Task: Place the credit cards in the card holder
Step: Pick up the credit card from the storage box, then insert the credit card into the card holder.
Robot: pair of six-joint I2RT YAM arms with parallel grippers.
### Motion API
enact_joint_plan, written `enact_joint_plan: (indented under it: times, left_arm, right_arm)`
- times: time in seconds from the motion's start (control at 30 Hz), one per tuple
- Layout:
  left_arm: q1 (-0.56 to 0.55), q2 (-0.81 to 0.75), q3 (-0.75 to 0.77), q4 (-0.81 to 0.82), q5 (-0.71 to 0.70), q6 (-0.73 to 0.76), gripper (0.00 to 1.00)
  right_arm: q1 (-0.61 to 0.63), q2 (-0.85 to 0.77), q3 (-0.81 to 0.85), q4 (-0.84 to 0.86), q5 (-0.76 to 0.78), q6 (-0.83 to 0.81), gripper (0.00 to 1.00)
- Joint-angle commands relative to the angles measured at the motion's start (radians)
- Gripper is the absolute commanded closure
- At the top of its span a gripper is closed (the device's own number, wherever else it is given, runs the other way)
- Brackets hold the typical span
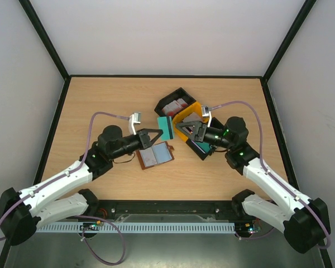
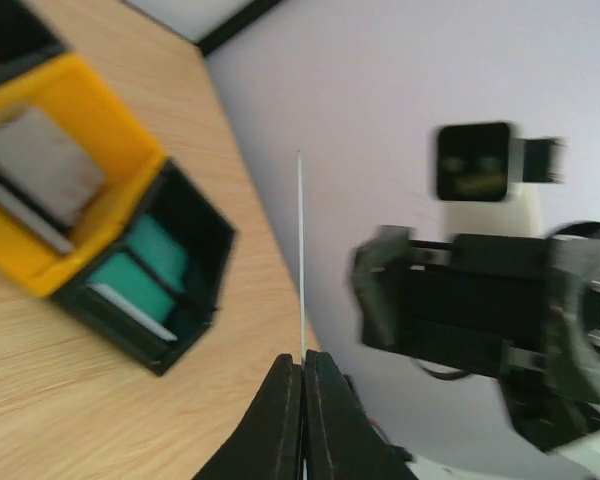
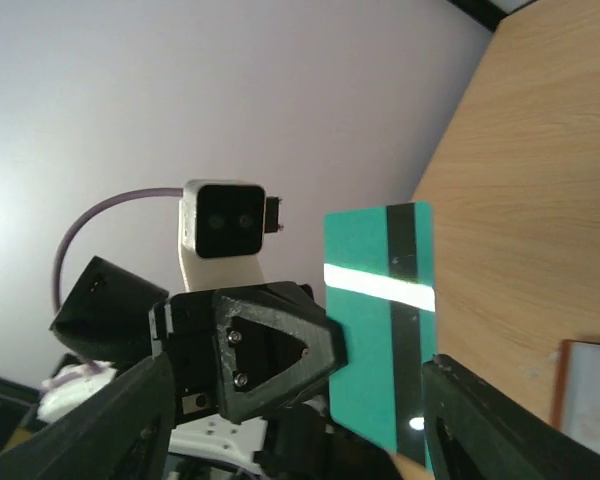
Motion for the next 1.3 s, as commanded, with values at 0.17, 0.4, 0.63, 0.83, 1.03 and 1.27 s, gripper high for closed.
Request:
enact_joint_plan:
  times: [0.17, 0.4, 0.63, 0.83, 1.03, 1.27]
  left_arm:
    - [0.014, -0.054, -0.215, -0.166, -0.315, -0.036, 0.98]
    - [0.078, 0.033, -0.36, 0.039, -0.221, -0.155, 0.98]
    - [0.119, 0.143, -0.385, 0.173, -0.148, -0.17, 0.98]
    - [0.125, 0.195, -0.399, 0.203, -0.137, -0.183, 0.98]
    - [0.125, 0.206, -0.425, 0.192, -0.155, -0.202, 0.98]
    - [0.125, 0.252, -0.459, 0.267, -0.122, -0.215, 0.98]
  right_arm:
    - [0.055, 0.098, -0.011, -0.397, 0.418, -0.343, 0.35]
    - [0.276, 0.291, 0.055, -0.559, 0.833, -0.467, 0.36]
    - [0.419, 0.521, 0.126, -0.563, 0.945, -0.485, 0.34]
    - [0.449, 0.658, 0.212, -0.579, 0.995, -0.465, 0.36]
    - [0.453, 0.714, 0.233, -0.592, 0.983, -0.455, 0.47]
    - [0.455, 0.728, 0.218, -0.597, 0.962, -0.434, 0.59]
